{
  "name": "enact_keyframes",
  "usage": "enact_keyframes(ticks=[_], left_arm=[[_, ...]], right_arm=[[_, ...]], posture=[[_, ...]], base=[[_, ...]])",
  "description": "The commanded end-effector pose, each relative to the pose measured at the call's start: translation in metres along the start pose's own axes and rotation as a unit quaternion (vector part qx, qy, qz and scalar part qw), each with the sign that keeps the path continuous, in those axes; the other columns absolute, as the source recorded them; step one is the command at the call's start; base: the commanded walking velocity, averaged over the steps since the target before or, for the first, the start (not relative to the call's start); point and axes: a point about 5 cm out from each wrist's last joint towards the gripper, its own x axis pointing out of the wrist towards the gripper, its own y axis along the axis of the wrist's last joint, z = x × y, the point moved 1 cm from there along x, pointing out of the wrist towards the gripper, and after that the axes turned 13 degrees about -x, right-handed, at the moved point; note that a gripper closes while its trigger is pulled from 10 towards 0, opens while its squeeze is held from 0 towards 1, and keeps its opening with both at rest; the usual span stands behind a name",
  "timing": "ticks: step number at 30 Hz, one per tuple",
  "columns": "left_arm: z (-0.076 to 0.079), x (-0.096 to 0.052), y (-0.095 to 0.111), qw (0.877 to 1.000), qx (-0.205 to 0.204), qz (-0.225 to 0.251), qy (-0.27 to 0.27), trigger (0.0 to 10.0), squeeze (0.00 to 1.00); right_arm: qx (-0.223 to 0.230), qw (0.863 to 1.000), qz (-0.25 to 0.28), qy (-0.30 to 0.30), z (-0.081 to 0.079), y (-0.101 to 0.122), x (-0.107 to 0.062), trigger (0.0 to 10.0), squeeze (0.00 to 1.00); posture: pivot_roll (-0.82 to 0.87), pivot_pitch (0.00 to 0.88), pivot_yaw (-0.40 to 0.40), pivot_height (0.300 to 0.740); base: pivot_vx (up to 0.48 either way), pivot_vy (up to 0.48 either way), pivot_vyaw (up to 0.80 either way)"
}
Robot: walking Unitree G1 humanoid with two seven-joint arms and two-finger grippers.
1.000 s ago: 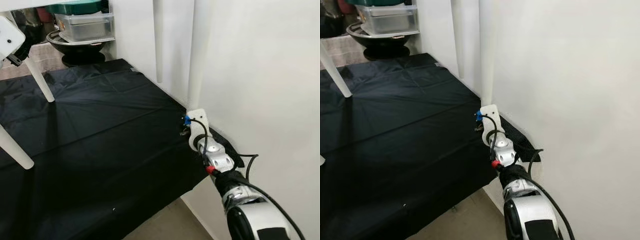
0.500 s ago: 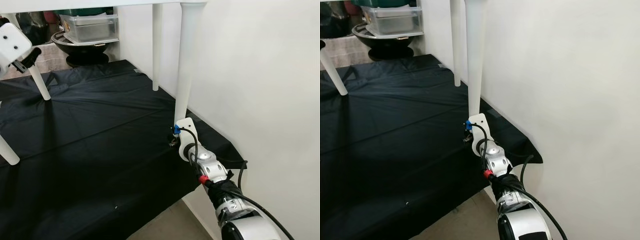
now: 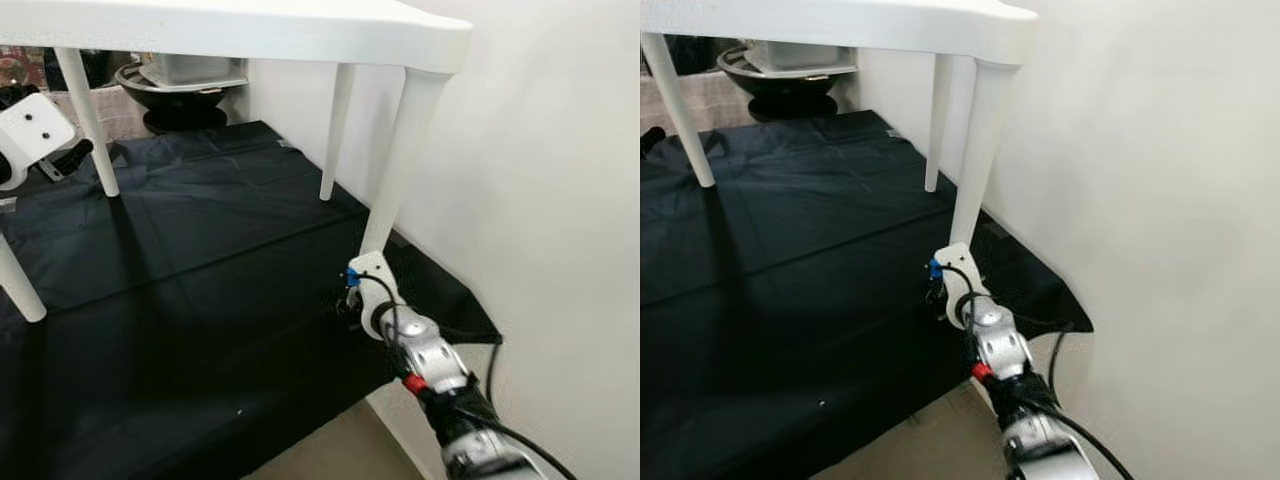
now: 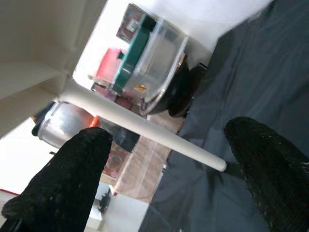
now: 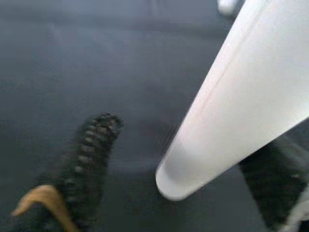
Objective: Building children table
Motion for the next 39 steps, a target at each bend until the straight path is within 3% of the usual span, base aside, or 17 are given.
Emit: enact_keyframes(ticks=[1, 2, 4, 5, 7, 8, 10, 11, 13, 15, 16, 17, 22, 23, 24, 28, 39], left_arm=[[0.011, 0.0, -0.009, 1.0, -0.022, -0.008, -0.01, 10.0, 0.0], [0.011, 0.0, -0.009, 1.0, -0.022, -0.008, -0.01, 10.0, 0.0], [0.014, -0.001, -0.011, 1.0, -0.028, -0.009, -0.009, 10.0, 0.0], [0.015, -0.002, -0.013, 0.999, -0.035, -0.01, -0.007, 10.0, 0.0], [0.015, -0.002, -0.013, 0.999, -0.035, -0.01, -0.007, 10.0, 0.0], [0.02, -0.003, -0.016, 0.999, -0.047, -0.01, -0.008, 10.0, 0.0], [0.031, -0.007, -0.021, 0.997, -0.071, -0.006, -0.014, 10.0, 0.0], [0.031, -0.007, -0.021, 0.997, -0.071, -0.006, -0.014, 10.0, 0.0], [0.051, -0.014, -0.026, 0.995, -0.1, 0.002, -0.031, 10.0, 0.0], [0.086, -0.024, -0.021, 0.986, -0.153, 0.03, -0.057, 10.0, 0.0], [0.086, -0.024, -0.021, 0.986, -0.153, 0.03, -0.057, 10.0, 0.0], [0.107, -0.032, -0.015, 0.98, -0.183, 0.044, -0.067, 10.0, 0.0], [0.125, -0.04, -0.011, 0.973, -0.212, 0.047, -0.073, 10.0, 0.0], [0.145, -0.048, -0.01, 0.968, -0.232, 0.043, -0.083, 10.0, 0.0], [0.145, -0.048, -0.01, 0.968, -0.232, 0.043, -0.083, 10.0, 0.0], [0.174, -0.065, 0.001, 0.955, -0.28, 0.032, -0.088, 10.0, 0.0], [0.19, -0.078, 0.009, 0.932, -0.359, 0.009, -0.054, 10.0, 0.0]], right_arm=[[0.054, 0.997, 0.061, -0.014, 0.011, 0.013, -0.014, 10.0, 1.0], [0.054, 0.997, 0.061, -0.014, 0.011, 0.013, -0.014, 10.0, 1.0], [0.097, 0.992, 0.074, -0.018, 0.014, 0.015, -0.018, 10.0, 1.0], [0.151, 0.985, 0.083, -0.019, 0.015, 0.017, -0.023, 10.0, 1.0], [0.151, 0.985, 0.083, -0.019, 0.015, 0.017, -0.023, 10.0, 1.0], [0.204, 0.974, 0.097, -0.011, 0.013, 0.02, -0.031, 10.0, 1.0], [0.251, 0.961, 0.114, 0.014, 0.004, 0.023, -0.05, 10.0, 1.0], [0.251, 0.961, 0.114, 0.014, 0.004, 0.023, -0.05, 10.0, 1.0], [0.232, 0.966, 0.109, 0.029, -0.002, 0.018, -0.068, 10.0, 1.0], [0.215, 0.97, 0.107, 0.035, -0.001, 0.014, -0.085, 10.0, 1.0], [0.215, 0.97, 0.107, 0.035, -0.001, 0.014, -0.085, 10.0, 1.0], [0.203, 0.972, 0.115, 0.034, 0.0, 0.016, -0.093, 10.0, 1.0], [0.179, 0.976, 0.121, 0.023, 0.003, 0.018, -0.099, 10.0, 1.0], [0.152, 0.981, 0.119, 0.011, 0.006, 0.02, -0.102, 10.0, 1.0], [0.152, 0.981, 0.119, 0.011, 0.006, 0.02, -0.102, 10.0, 1.0], [0.131, 0.984, 0.12, -0.01, 0.008, 0.026, -0.11, 10.0, 1.0], [0.107, 0.984, 0.126, -0.061, 0.012, 0.03, -0.117, 10.0, 1.0]], posture=[[0.14, 0.0, -0.088, 0.74], [0.14, 0.0, -0.088, 0.74], [0.13, 0.0, -0.087, 0.74], [0.13, 0.0, -0.087, 0.74], [0.13, 0.0, -0.087, 0.74], [0.13, 0.0, -0.088, 0.74], [0.12, 0.0, -0.09, 0.74], [0.12, 0.0, -0.09, 0.74], [0.11, 0.0, -0.091, 0.74], [0.1, 0.0, -0.091, 0.74], [0.1, 0.0, -0.091, 0.74], [0.1, 0.0, -0.094, 0.74], [0.1, 0.0, -0.097, 0.74], [0.1, 0.0, -0.098, 0.74], [0.1, 0.0, -0.098, 0.74], [0.11, 0.0, -0.104, 0.74], [0.1, 0.0, -0.092, 0.74]], base=[[0.0, 0.0, 0.0], [0.0, 0.0, 0.0], [0.0, 0.0, 0.0], [0.0, 0.0, 0.0], [0.0, 0.0, 0.0], [0.0, 0.0, 0.0], [0.0, 0.0, 0.0], [0.0, 0.0, 0.0], [0.0, 0.0, 0.0], [0.0, 0.0, 0.0], [0.0, 0.0, 0.0], [0.0, 0.0, 0.0], [0.0, 0.0, 0.0], [0.0, 0.0, 0.0], [0.0, 0.0, 0.0], [0.0, 0.0, 0.0], [0.0, 0.0, 0.0]])
